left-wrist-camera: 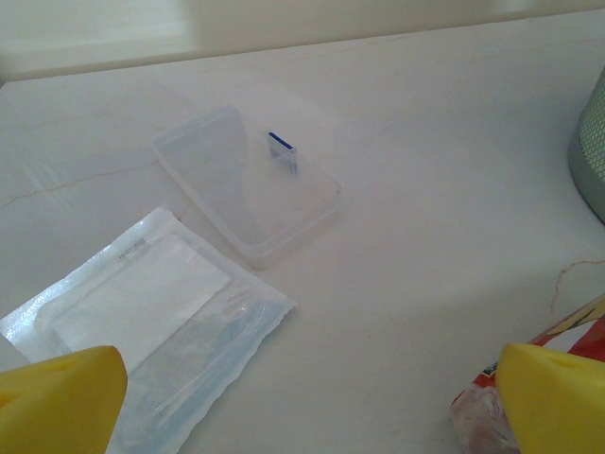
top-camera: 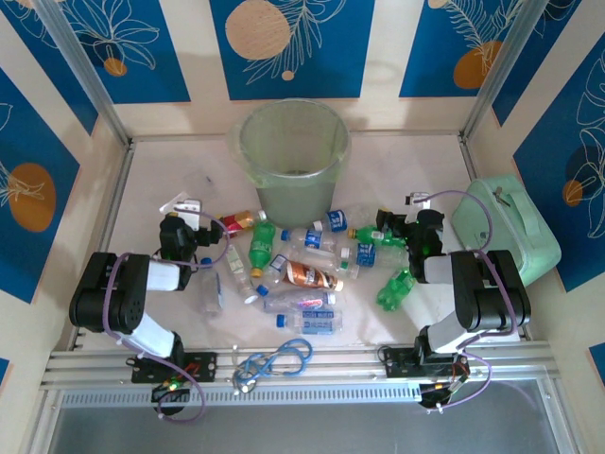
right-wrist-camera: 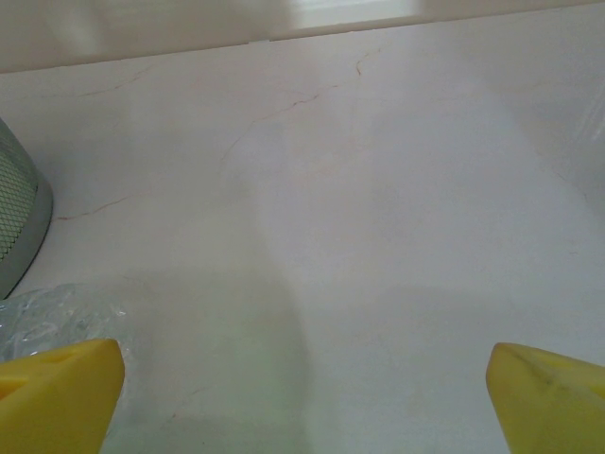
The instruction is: Put the plastic bottles in the bin
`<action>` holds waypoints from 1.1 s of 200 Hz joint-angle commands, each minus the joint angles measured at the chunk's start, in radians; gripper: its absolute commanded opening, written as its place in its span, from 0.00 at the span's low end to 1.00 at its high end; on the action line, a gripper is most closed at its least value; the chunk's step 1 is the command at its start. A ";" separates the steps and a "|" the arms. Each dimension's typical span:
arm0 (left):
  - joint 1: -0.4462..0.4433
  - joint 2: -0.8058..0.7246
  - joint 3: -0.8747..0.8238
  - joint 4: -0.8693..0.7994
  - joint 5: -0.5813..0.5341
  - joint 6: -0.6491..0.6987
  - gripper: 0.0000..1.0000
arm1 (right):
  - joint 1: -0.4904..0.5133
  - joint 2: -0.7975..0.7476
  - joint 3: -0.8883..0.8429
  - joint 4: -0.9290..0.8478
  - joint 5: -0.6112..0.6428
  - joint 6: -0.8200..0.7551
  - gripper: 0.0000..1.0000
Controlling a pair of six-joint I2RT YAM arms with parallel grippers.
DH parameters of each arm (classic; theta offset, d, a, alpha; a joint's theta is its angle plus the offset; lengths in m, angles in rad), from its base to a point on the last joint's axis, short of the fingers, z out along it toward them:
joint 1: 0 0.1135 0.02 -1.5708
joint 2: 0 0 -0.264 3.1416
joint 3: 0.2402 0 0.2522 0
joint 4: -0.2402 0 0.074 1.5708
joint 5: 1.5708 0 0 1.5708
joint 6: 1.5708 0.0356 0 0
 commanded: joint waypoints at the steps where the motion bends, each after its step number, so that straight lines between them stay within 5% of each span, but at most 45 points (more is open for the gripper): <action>1: 0.000 0.002 0.010 0.005 0.011 0.018 1.00 | -0.002 -0.009 0.011 0.014 0.009 -0.001 0.99; 19: -0.007 -0.092 0.072 -0.169 -0.084 -0.002 1.00 | 0.050 -0.123 0.013 -0.060 0.135 -0.006 0.99; 37: -0.009 -0.232 0.243 -0.515 -0.221 -0.057 1.00 | 0.148 -0.402 0.190 -0.583 0.475 0.149 0.99; 55: -0.008 -0.360 0.378 -0.772 -0.315 -0.202 1.00 | 0.079 -0.603 0.391 -1.151 0.344 0.527 0.99; 69: -0.008 -0.446 0.448 -0.951 -0.311 -0.341 0.97 | 0.063 -0.728 0.340 -1.246 0.342 0.705 0.99; 81: -0.009 -0.509 0.466 -1.049 -0.269 -0.473 0.94 | 0.022 -0.815 0.307 -1.272 0.185 0.686 0.99; 102: -0.062 -0.578 0.448 -1.107 -0.128 -0.607 0.89 | 0.071 -0.723 0.499 -1.655 0.206 0.719 0.99; 133: -0.316 -0.589 0.475 -1.177 -0.118 -0.570 0.88 | 0.236 -0.466 0.778 -2.198 0.374 0.927 0.99; 167: -0.485 -0.531 0.546 -1.220 -0.067 -0.552 0.86 | 0.369 -0.417 0.716 -2.274 0.338 1.034 0.93; 198: -0.507 -0.483 0.616 -1.240 -0.037 -0.525 0.86 | 0.367 -0.448 0.586 -2.120 0.169 0.958 0.79; 220: -0.508 -0.457 0.667 -1.260 -0.028 -0.495 0.86 | 0.368 -0.441 0.544 -2.075 0.130 0.944 0.79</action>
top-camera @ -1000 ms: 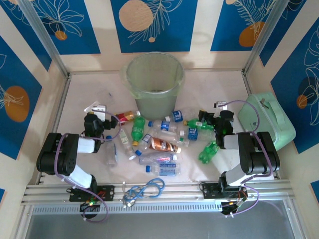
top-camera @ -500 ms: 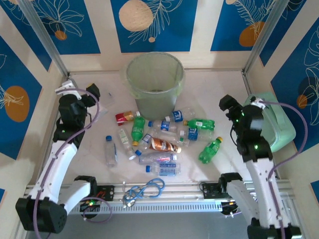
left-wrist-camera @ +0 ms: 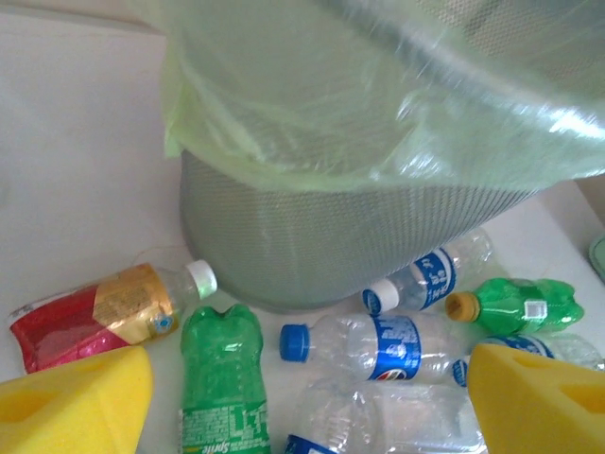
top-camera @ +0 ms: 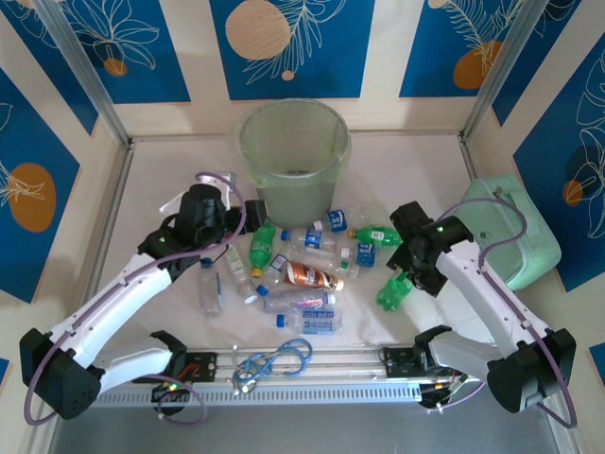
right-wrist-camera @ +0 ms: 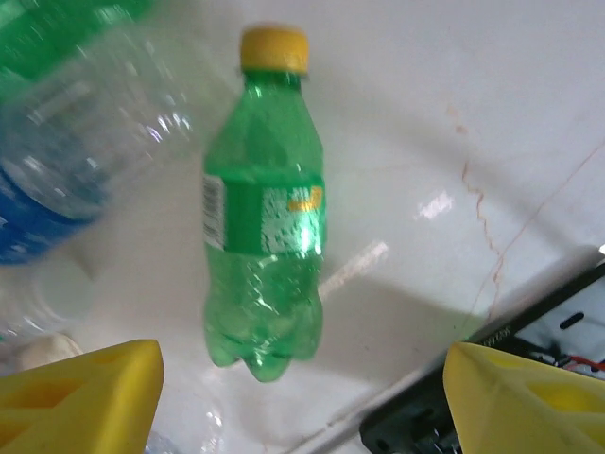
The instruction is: Put the plastic bottles in the bin
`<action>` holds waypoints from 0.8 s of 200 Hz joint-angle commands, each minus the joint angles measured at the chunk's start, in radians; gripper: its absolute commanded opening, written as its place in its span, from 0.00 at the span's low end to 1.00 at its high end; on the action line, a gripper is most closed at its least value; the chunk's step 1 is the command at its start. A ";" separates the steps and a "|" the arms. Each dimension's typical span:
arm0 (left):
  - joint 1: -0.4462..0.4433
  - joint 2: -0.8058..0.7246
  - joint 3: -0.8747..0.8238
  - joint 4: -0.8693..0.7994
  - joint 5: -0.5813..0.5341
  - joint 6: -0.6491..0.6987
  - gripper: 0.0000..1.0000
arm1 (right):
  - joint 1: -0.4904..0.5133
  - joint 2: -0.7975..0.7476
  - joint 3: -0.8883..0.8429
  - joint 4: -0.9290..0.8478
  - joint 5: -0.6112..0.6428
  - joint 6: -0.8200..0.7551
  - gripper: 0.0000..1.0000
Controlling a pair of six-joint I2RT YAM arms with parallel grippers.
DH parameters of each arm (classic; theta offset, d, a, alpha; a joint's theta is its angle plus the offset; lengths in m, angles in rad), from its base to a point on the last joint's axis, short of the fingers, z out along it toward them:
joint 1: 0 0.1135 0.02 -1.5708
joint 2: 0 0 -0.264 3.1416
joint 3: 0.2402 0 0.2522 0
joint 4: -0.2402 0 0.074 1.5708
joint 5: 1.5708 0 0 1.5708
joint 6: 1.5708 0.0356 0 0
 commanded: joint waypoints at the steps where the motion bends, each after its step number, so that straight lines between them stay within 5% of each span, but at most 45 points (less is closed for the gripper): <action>1: -0.006 0.020 0.074 -0.038 0.031 0.035 0.86 | 0.003 -0.001 -0.039 0.042 -0.096 -0.006 0.79; 160: -0.006 0.053 0.100 -0.019 0.078 -0.004 0.83 | -0.218 0.184 -0.220 0.373 -0.256 -0.214 0.82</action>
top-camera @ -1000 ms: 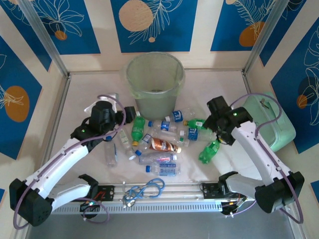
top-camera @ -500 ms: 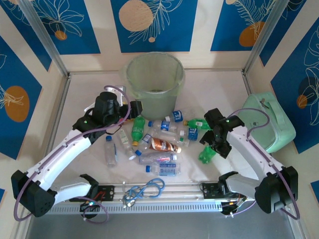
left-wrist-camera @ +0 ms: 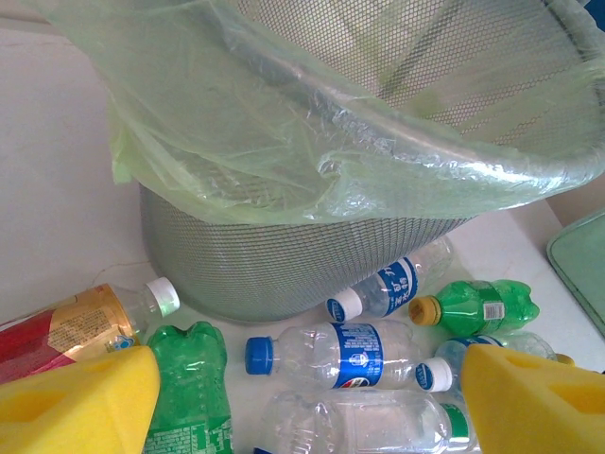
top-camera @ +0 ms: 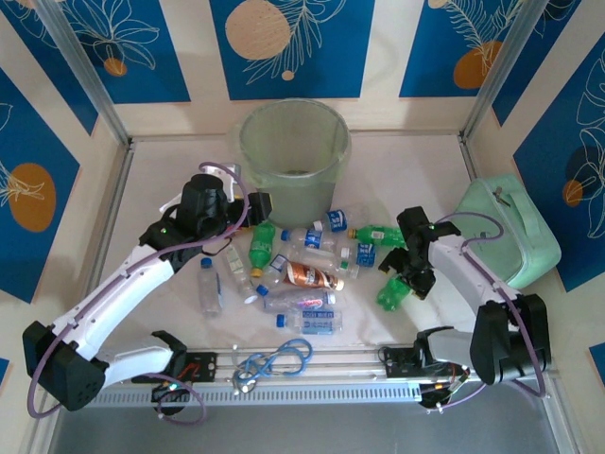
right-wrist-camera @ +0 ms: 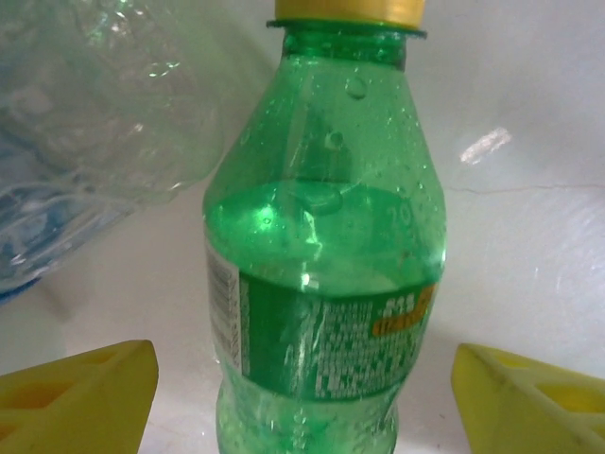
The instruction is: Put the plastic bottles in the bin
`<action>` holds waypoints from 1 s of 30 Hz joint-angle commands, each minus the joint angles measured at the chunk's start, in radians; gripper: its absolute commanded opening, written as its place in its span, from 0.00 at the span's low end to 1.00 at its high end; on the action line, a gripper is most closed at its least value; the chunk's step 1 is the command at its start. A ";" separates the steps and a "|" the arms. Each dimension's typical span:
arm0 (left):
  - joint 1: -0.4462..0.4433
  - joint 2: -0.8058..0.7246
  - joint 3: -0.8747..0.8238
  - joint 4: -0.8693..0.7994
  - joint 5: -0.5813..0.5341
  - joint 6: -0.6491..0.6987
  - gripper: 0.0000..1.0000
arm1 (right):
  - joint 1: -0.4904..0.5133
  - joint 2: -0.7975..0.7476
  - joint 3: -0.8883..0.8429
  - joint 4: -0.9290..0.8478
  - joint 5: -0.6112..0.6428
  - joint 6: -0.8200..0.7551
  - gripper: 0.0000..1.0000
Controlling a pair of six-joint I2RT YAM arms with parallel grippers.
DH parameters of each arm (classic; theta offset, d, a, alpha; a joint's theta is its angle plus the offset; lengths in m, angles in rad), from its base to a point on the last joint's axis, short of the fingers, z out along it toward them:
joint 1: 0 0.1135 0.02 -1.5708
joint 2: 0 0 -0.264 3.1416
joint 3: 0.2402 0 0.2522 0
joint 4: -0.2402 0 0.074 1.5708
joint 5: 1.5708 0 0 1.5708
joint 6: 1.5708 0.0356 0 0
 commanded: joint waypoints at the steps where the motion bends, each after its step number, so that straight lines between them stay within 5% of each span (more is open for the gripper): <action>1: -0.006 0.006 0.032 -0.008 0.016 -0.001 0.83 | -0.023 0.029 -0.023 0.046 -0.043 -0.032 0.82; 30: -0.005 0.014 0.079 -0.016 0.043 -0.009 0.83 | -0.017 0.003 -0.027 0.037 -0.033 -0.029 0.61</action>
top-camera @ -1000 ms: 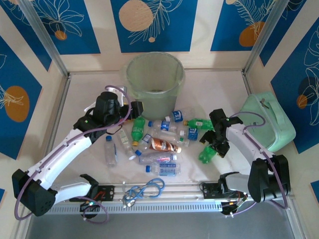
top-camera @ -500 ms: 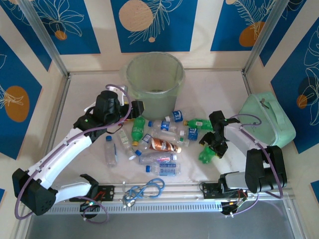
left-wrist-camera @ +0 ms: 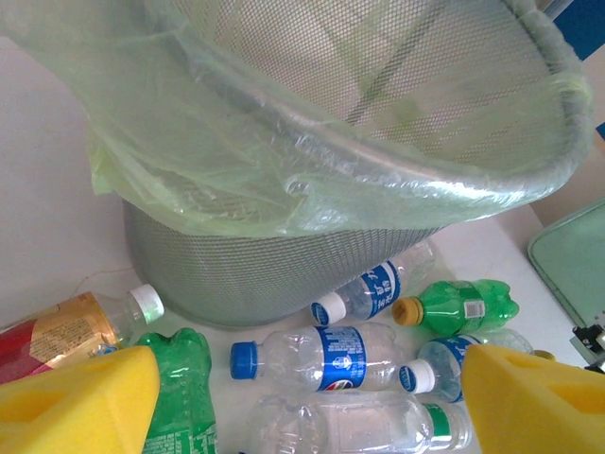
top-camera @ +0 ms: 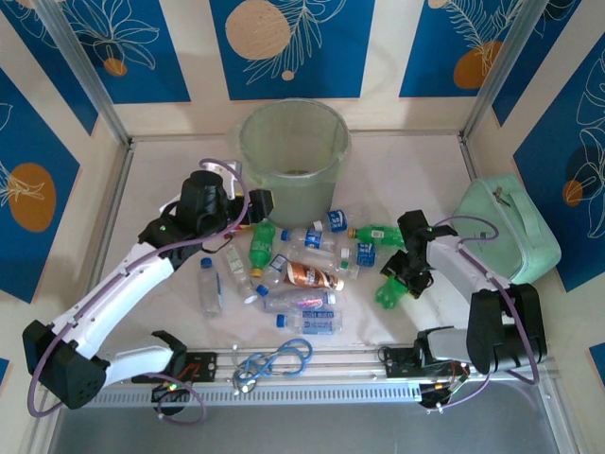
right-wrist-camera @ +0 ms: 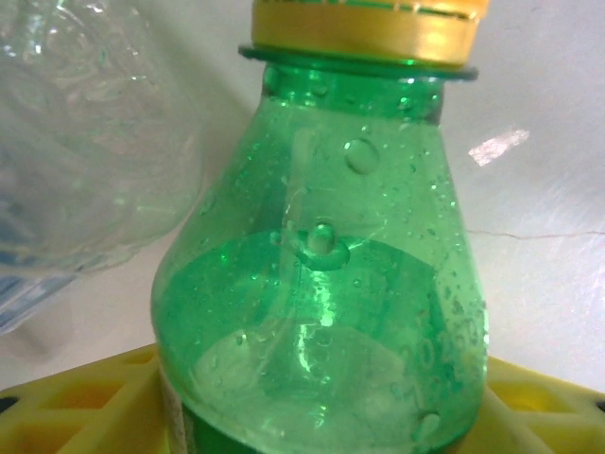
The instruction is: Put the plastic bottles in the bin
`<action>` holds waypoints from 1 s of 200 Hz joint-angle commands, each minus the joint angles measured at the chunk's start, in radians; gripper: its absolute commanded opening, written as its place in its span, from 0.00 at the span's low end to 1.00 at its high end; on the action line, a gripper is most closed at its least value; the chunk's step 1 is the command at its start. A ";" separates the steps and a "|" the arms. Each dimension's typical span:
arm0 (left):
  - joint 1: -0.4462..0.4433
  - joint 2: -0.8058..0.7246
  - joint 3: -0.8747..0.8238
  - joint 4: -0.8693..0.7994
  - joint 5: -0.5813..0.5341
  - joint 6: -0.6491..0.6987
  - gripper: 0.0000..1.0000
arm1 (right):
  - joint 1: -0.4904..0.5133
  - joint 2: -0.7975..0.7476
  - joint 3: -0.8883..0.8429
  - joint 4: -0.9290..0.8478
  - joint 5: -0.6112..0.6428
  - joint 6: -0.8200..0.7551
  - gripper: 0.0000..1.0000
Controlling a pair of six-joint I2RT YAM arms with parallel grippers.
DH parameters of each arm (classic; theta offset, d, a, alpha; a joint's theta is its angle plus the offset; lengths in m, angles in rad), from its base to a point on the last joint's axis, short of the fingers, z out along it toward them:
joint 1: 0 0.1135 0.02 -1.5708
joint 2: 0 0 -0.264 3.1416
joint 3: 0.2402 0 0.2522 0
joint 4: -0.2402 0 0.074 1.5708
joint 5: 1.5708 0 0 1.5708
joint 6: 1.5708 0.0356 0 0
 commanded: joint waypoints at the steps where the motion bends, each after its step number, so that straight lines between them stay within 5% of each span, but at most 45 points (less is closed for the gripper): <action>1: -0.005 0.004 0.046 -0.006 0.020 -0.006 0.83 | 0.014 -0.045 0.037 -0.069 -0.004 -0.003 0.61; 53: -0.004 -0.006 0.059 0.009 0.056 0.009 0.87 | 0.110 -0.193 0.189 -0.150 -0.004 0.017 0.58; 102: -0.007 -0.003 0.044 0.188 0.347 -0.015 1.00 | 0.235 -0.307 0.428 -0.031 -0.048 0.036 0.57; 147: -0.079 0.039 0.053 0.323 0.553 -0.031 1.00 | 0.359 -0.273 0.588 0.180 -0.060 0.040 0.57; 200: -0.158 0.053 0.045 0.393 0.581 -0.011 1.00 | 0.438 -0.170 0.702 0.280 -0.115 0.054 0.57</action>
